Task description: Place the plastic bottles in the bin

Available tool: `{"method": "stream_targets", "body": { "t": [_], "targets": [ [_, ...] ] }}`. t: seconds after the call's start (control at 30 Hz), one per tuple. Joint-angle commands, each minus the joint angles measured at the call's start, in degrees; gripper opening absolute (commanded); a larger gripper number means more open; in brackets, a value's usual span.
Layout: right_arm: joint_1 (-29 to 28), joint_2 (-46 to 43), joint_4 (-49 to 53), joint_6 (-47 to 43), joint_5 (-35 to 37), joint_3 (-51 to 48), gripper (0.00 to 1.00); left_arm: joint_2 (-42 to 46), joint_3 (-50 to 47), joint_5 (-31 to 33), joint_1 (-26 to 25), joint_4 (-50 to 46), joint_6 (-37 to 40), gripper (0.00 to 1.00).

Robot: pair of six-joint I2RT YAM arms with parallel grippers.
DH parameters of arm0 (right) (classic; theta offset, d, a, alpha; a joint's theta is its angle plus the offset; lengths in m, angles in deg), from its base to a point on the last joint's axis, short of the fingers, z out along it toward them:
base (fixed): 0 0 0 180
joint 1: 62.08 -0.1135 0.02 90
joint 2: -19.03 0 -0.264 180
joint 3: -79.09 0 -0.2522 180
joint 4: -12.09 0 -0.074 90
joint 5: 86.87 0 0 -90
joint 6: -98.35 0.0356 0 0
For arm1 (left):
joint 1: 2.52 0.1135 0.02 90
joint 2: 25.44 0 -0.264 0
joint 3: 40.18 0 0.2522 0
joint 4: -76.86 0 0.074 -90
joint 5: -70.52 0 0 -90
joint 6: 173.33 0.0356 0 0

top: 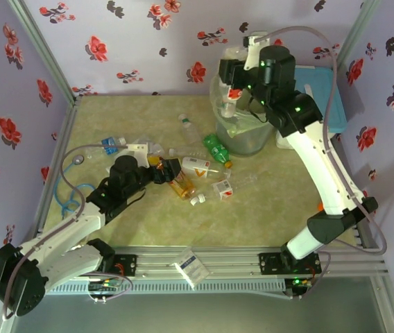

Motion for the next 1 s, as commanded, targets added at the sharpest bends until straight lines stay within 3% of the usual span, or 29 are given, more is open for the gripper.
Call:
{"method": "stream_targets", "body": {
  "t": [0.0, 0.2, 0.3, 0.57, 0.97],
  "targets": [
    [2.9, 0.2, -2.3, -7.1, 6.1, 1.5, 0.43, 1.1, -1.2, 1.6, 0.6, -1.6, -1.9, 1.0],
    [8.5, 4.7, -3.0, -10.6, 8.1, 2.4, 0.42, 2.3, -2.4, 1.6, 0.6, -2.2, -3.4, 1.0],
    [10.7, 9.0, 1.4, -11.4, 7.3, 6.2, 0.43, 4.3, -3.4, 1.8, 0.6, -3.2, -3.9, 1.0],
    [12.1, 22.0, 12.2, -13.1, 4.4, 15.5, 0.43, 7.5, -3.1, 8.2, 2.1, -16.3, -8.2, 1.0],
    [14.2, 37.5, 28.0, -14.6, 0.8, 28.4, 0.47, 10.4, -3.6, 8.8, 4.2, -23.6, -10.7, 1.0]
  ]
}}
